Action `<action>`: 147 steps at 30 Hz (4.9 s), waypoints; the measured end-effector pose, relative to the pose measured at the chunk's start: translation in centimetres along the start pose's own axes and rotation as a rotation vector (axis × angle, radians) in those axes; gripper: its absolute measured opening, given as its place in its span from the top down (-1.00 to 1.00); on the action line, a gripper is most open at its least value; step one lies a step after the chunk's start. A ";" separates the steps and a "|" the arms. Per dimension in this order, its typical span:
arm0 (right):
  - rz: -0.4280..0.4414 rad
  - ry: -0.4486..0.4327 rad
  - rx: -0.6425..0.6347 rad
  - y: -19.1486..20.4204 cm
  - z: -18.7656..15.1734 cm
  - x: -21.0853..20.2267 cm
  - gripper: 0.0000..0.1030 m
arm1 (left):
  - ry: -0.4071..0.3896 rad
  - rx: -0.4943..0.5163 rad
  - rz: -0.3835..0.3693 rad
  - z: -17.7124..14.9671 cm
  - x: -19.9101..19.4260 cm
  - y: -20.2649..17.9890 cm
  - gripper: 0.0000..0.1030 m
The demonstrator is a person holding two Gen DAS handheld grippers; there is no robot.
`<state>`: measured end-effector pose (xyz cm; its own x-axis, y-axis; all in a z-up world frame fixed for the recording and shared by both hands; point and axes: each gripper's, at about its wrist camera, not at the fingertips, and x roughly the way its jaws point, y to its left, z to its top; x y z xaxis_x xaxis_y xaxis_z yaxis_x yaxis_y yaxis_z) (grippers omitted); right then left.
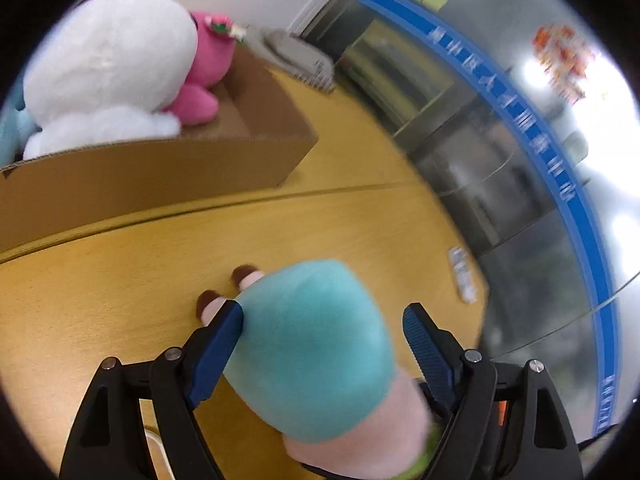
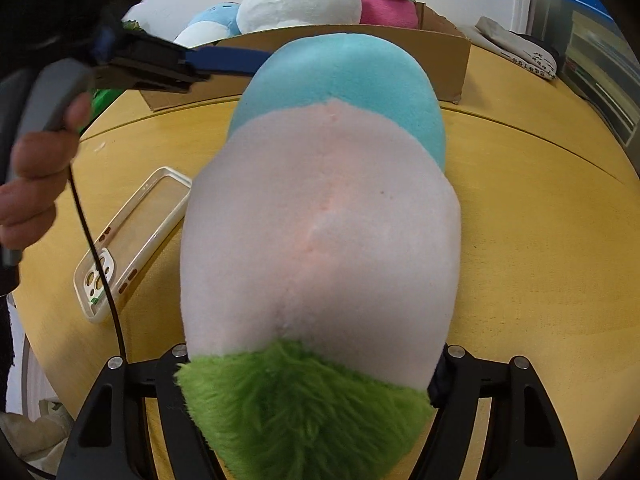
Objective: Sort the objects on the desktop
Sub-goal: 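Lift the teal-and-pink plush with both grippers and lower it into the box, then open both grippers to release the plush and withdraw, then move the right gripper to the clear phone case and close on its rim, then lift the phone case with the right gripper and drop it into the box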
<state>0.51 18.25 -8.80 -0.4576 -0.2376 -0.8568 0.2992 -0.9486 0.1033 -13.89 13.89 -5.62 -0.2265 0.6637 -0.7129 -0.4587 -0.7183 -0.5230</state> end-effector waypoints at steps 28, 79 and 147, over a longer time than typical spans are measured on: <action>0.104 -0.388 -0.014 -0.9 1.5 -9.7 -0.23 | -0.145 0.047 -0.065 3.5 -6.7 -2.9 -0.33; 0.159 -0.191 -0.098 -12.7 26.2 8.2 0.21 | -0.066 0.283 0.175 25.3 1.2 2.9 -0.35; 0.029 -0.079 -0.156 3.4 0.4 1.7 0.85 | -0.111 -0.359 0.268 -18.3 -15.6 8.8 0.83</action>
<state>0.40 14.50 -9.71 -0.5095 -0.2864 -0.8114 0.4370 -0.8984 0.0427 1.34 -6.62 -7.70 -0.3964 0.4489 -0.8008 -0.0488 -0.8814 -0.4699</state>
